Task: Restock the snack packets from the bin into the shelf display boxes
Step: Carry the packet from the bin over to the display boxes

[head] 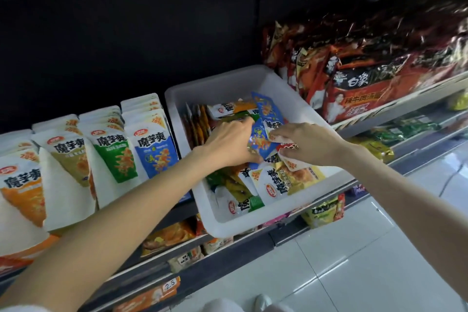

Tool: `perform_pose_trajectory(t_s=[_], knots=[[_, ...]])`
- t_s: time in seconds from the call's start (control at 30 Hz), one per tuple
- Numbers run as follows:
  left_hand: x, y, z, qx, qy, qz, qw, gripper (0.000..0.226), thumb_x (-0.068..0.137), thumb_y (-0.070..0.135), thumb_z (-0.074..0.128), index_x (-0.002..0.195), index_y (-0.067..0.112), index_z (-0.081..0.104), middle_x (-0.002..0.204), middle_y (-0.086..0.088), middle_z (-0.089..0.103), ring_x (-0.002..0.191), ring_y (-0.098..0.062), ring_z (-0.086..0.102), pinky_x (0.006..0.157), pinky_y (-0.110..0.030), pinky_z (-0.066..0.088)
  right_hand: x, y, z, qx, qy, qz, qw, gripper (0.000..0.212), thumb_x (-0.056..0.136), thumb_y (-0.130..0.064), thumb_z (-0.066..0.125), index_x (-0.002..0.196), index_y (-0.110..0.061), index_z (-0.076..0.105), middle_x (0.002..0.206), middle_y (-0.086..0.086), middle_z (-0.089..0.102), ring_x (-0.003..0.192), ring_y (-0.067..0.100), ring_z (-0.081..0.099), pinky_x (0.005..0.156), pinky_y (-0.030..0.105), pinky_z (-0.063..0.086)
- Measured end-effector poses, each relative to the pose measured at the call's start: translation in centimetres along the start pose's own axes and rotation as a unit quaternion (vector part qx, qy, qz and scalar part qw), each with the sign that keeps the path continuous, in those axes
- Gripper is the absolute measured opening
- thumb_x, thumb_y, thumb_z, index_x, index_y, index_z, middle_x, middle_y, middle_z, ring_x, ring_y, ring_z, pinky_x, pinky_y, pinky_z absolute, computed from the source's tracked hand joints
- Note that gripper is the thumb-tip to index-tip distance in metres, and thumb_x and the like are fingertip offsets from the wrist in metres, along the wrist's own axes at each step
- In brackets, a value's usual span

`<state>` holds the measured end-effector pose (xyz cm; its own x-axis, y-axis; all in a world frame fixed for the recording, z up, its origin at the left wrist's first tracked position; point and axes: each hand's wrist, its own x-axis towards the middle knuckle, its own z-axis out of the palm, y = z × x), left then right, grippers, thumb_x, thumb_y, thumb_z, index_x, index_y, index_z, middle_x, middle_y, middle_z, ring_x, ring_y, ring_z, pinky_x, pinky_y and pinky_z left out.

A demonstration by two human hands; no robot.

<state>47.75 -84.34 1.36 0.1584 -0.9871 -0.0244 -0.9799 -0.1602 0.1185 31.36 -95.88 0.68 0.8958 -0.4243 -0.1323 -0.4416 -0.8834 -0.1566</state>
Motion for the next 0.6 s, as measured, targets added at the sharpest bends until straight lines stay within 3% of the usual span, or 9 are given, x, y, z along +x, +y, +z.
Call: perform_pose_trajectory(t_s=[0.13, 0.23, 0.33, 0.43, 0.53, 0.6], knots=[[-1.8, -1.3, -1.6, 0.044, 0.076, 0.024, 0.996, 0.066, 0.089, 0.020, 0.064, 0.144, 0.017, 0.028, 0.125, -0.008, 0.042, 0.071, -0.017, 0.053, 0.056, -0.028, 0.043, -0.7, -0.7, -0.9, 0.010, 0.051, 0.010, 0.999, 0.044, 0.095, -0.040, 0.050, 0.137, -0.026, 0.047, 0.137, -0.005, 0.053, 0.112, 0.015, 0.057, 0.089, 0.029, 0.044], [-3.3, -2.5, -2.1, 0.079, 0.174, 0.061, 0.980, 0.064, 0.086, 0.004, 0.061, 0.144, 0.015, 0.034, 0.119, -0.009, 0.046, 0.074, -0.026, 0.061, 0.049, -0.033, 0.048, -0.6, -1.5, -1.4, 0.060, 0.162, 0.011, 0.985, 0.046, 0.094, -0.049, 0.045, 0.136, -0.028, 0.043, 0.122, -0.002, 0.060, 0.087, 0.014, 0.060, 0.071, 0.027, 0.041], [-5.3, -3.5, -3.2, 0.043, 0.269, 0.077, 0.959, 0.059, 0.085, 0.006, 0.064, 0.139, 0.016, 0.044, 0.108, -0.007, 0.052, 0.069, -0.018, 0.055, 0.045, -0.025, 0.036, -0.2, -2.4, -1.9, 0.155, 0.220, 0.000, 0.963, 0.061, 0.090, -0.054, 0.047, 0.143, -0.028, 0.030, 0.130, 0.002, 0.053, 0.107, 0.018, 0.056, 0.084, 0.029, 0.044], [-7.1, -4.3, -3.8, -0.162, 0.289, 0.056, 0.942, 0.053, 0.089, 0.017, 0.059, 0.138, 0.024, 0.043, 0.109, 0.003, 0.048, 0.085, -0.010, 0.053, 0.065, -0.026, 0.044, 0.7, -4.4, -2.8, 0.337, 0.220, -0.027, 0.915, 0.061, 0.087, -0.039, 0.062, 0.141, -0.027, 0.035, 0.129, -0.010, 0.053, 0.120, 0.006, 0.050, 0.100, 0.023, 0.042], [-8.7, -4.7, -3.8, -0.418, 0.238, 0.028, 0.876, 0.048, 0.091, 0.015, 0.062, 0.131, 0.035, 0.045, 0.117, 0.002, 0.055, 0.102, -0.002, 0.056, 0.079, -0.013, 0.045, 1.6, -6.3, -4.1, 0.503, 0.234, -0.013, 0.832, 0.046, 0.084, -0.018, 0.071, 0.124, -0.023, 0.049, 0.109, -0.003, 0.066, 0.097, 0.010, 0.065, 0.090, 0.032, 0.053], [-9.7, -5.0, -3.6, -0.518, 0.213, -0.001, 0.828, 0.047, 0.088, 0.016, 0.062, 0.125, 0.040, 0.047, 0.119, 0.006, 0.060, 0.104, -0.003, 0.060, 0.078, -0.016, 0.049, 2.0, -6.9, -4.9, 0.534, 0.229, -0.010, 0.814, 0.035, 0.083, -0.014, 0.071, 0.113, -0.018, 0.054, 0.100, 0.006, 0.071, 0.090, 0.020, 0.069, 0.083, 0.039, 0.056]])
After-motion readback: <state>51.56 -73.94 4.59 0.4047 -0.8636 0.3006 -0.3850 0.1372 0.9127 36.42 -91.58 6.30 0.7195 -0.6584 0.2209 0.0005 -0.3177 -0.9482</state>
